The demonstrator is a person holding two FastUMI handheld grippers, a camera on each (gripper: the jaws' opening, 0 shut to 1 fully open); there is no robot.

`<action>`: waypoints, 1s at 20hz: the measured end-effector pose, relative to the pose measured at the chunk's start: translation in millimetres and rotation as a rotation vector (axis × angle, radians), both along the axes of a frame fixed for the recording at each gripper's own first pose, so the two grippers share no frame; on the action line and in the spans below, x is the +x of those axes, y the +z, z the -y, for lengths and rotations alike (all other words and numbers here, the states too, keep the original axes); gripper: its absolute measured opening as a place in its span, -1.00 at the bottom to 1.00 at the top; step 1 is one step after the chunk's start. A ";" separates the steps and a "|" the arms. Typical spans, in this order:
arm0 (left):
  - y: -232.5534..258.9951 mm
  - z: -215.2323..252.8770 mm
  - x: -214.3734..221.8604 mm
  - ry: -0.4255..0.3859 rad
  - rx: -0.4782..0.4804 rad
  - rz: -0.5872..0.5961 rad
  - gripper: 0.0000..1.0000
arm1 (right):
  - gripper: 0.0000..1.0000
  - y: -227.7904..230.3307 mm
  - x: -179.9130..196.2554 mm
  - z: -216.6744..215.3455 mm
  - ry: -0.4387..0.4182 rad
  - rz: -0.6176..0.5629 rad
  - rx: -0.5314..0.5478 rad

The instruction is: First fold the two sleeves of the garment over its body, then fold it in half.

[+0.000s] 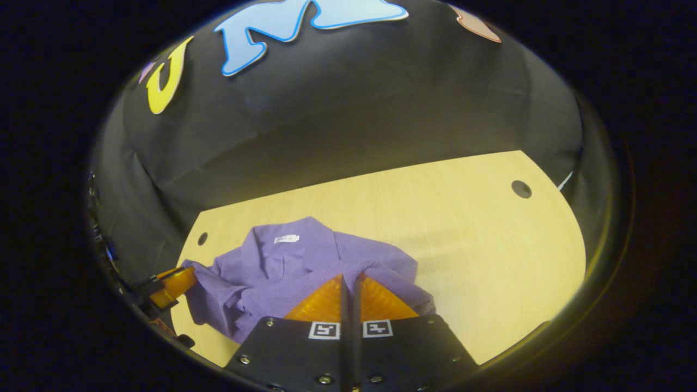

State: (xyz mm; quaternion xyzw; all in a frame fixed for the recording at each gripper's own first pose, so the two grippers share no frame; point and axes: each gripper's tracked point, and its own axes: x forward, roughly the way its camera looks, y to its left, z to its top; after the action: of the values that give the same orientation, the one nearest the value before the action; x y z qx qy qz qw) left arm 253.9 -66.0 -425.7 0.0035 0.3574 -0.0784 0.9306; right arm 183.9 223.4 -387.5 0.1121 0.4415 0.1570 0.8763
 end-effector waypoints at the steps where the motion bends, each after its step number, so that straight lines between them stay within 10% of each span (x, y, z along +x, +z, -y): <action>1: -2.9 -1.5 6.1 0.000 0.004 0.002 -0.87 | -0.97 -4.6 5.7 -2.2 -0.010 -0.001 0.004; 9: -28.4 -4.2 72.3 0.040 -0.034 0.015 -0.87 | -0.99 -27.3 67.0 -17.9 -0.068 0.033 0.033; 20: -101.0 -8.0 79.5 0.083 0.013 -0.072 -0.85 | -0.94 -90.0 60.2 -29.2 -0.018 -0.030 -0.038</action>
State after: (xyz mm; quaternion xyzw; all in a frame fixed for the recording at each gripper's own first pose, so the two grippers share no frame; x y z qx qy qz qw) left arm 333.4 -58.0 -526.7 -0.0079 0.3911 -0.0375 0.9196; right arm 244.0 252.6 -477.5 0.1019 0.4565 0.1391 0.8729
